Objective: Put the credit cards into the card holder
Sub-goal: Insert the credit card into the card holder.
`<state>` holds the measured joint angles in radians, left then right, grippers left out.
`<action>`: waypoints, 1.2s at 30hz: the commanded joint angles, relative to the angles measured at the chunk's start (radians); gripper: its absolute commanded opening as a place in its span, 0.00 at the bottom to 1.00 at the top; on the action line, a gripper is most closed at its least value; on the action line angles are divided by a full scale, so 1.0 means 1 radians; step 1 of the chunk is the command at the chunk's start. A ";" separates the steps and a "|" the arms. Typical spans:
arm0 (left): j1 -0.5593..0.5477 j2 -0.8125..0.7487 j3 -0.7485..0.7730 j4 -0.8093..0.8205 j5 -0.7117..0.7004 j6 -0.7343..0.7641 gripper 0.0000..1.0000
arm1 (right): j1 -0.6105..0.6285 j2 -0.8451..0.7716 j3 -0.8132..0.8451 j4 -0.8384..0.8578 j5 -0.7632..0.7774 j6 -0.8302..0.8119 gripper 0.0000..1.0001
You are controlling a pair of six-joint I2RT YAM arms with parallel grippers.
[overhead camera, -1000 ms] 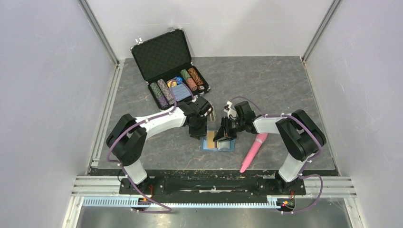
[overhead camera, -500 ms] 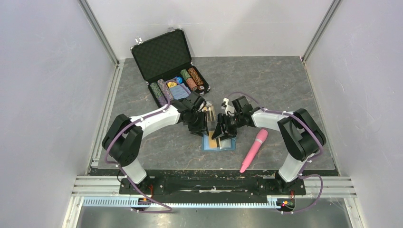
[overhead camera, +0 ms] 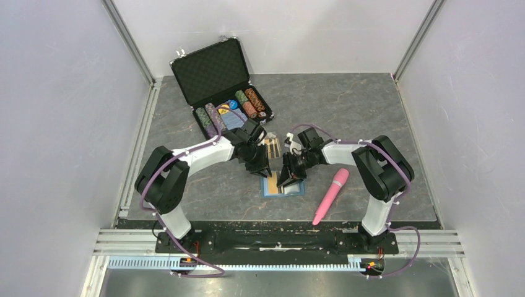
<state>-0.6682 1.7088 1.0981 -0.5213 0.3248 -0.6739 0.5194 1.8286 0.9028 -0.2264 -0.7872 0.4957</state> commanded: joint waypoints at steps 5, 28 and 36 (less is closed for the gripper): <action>0.000 0.031 -0.028 -0.012 -0.025 -0.015 0.20 | 0.025 0.035 0.045 0.055 -0.026 0.023 0.30; -0.040 -0.025 -0.004 -0.061 0.027 -0.045 0.21 | 0.047 -0.001 0.177 -0.286 0.098 -0.146 0.68; -0.041 -0.102 -0.222 0.090 -0.013 -0.167 0.22 | 0.048 -0.071 0.093 -0.139 0.111 -0.078 0.73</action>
<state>-0.7074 1.6157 0.8940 -0.4870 0.3237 -0.7753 0.5655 1.8137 1.0332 -0.4339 -0.7048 0.3901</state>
